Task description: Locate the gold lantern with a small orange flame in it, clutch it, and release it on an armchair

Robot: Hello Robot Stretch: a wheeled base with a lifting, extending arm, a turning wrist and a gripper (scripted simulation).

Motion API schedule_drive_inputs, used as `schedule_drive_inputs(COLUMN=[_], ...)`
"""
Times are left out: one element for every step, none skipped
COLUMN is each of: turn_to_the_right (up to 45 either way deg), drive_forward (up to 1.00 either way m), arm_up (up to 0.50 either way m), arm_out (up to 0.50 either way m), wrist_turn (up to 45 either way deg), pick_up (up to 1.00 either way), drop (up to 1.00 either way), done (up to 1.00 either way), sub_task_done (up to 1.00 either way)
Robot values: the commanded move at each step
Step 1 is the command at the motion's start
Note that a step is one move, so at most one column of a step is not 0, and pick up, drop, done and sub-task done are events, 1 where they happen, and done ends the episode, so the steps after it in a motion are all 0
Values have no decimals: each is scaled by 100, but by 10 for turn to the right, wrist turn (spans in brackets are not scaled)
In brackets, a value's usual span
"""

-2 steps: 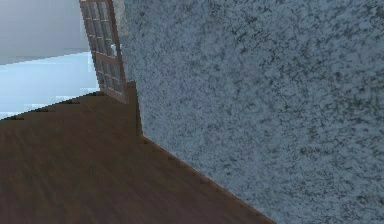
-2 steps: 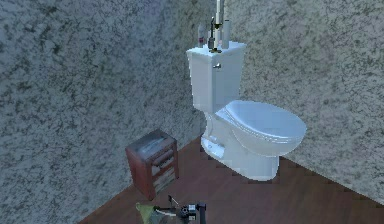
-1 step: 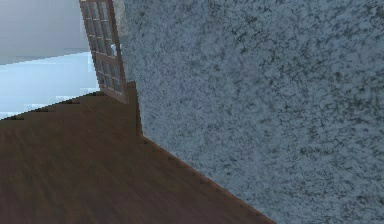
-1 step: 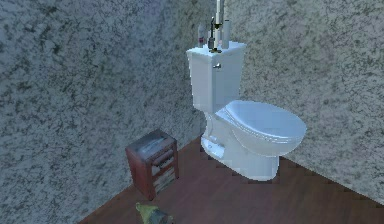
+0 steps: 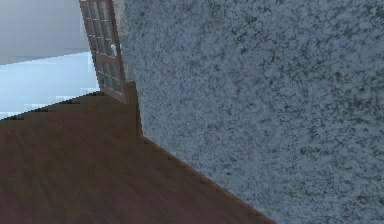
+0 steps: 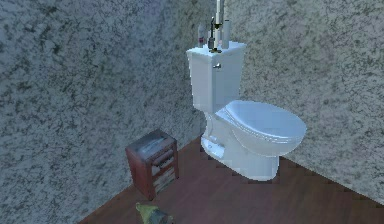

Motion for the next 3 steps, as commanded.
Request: schedule_drive_inputs(turn_to_the_right=[0, 0, 0], drive_forward=[0, 0, 0], arm_up=[10, 50, 46], arm_out=[0, 0, 0], wrist_turn=[0, 0, 0], pick_up=[0, 0, 0], drop=[0, 0, 0], done=[0, 0, 0], sub_task_done=[0, 0, 0])
